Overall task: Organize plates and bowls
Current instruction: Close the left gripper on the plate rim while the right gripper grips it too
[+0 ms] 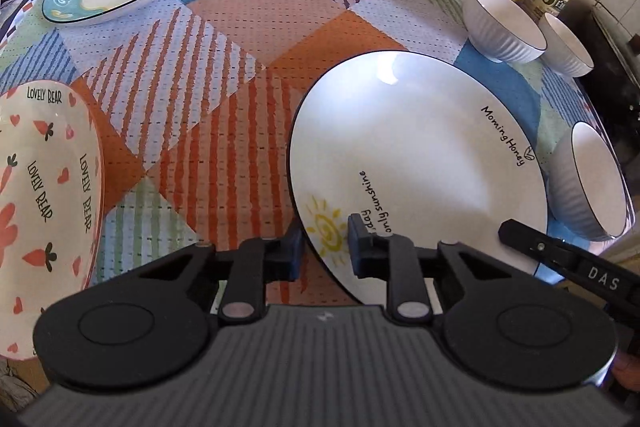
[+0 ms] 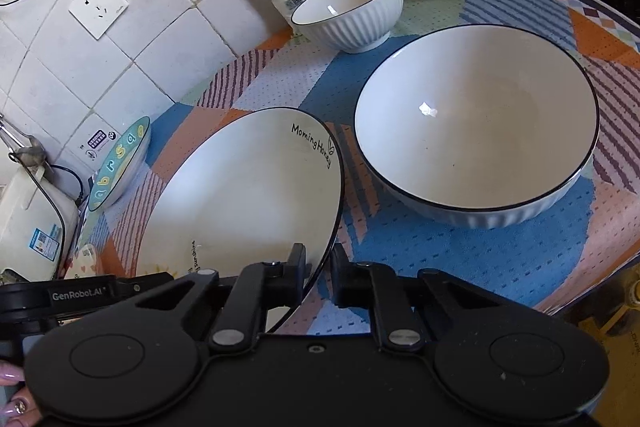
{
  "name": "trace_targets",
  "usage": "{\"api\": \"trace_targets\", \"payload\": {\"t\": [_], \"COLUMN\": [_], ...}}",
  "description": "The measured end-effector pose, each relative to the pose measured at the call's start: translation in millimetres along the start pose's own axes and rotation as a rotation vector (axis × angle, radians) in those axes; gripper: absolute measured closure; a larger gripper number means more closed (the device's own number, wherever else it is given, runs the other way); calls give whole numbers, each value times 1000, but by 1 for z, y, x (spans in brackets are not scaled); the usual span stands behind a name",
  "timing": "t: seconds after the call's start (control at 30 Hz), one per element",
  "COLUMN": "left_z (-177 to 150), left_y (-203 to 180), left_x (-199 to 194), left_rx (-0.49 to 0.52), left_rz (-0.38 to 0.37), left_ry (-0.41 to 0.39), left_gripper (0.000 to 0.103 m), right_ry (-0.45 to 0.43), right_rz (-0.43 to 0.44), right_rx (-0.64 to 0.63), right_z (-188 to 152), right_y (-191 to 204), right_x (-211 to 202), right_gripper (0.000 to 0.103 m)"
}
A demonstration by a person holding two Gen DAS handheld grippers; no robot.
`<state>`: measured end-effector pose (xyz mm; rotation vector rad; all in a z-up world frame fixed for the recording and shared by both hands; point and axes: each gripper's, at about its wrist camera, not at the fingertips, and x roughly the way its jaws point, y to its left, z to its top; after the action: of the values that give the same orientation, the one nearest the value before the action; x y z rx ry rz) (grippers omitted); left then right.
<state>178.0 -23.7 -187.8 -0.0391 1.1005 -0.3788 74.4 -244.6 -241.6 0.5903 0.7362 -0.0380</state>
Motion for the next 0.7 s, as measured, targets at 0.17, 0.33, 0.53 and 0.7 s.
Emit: {"api": "trace_targets", "payload": {"t": [0.17, 0.33, 0.53, 0.7], "left_z": [3, 20, 28, 46], "left_y": [-1, 13, 10, 17], "left_x": [0, -6, -22, -37], "left_rx": [-23, -62, 9, 12], "left_rz": [9, -63, -8, 26], "left_ry": [15, 88, 48, 15], "left_gripper": [83, 83, 83, 83], "right_ry": [19, 70, 87, 53], "right_rz": [32, 38, 75, 127], "right_rx": [-10, -108, -193, -243], "right_z": [2, 9, 11, 29], "right_y": [-4, 5, 17, 32], "right_x": [2, 0, 2, 6], "right_gripper": [85, 83, 80, 80]}}
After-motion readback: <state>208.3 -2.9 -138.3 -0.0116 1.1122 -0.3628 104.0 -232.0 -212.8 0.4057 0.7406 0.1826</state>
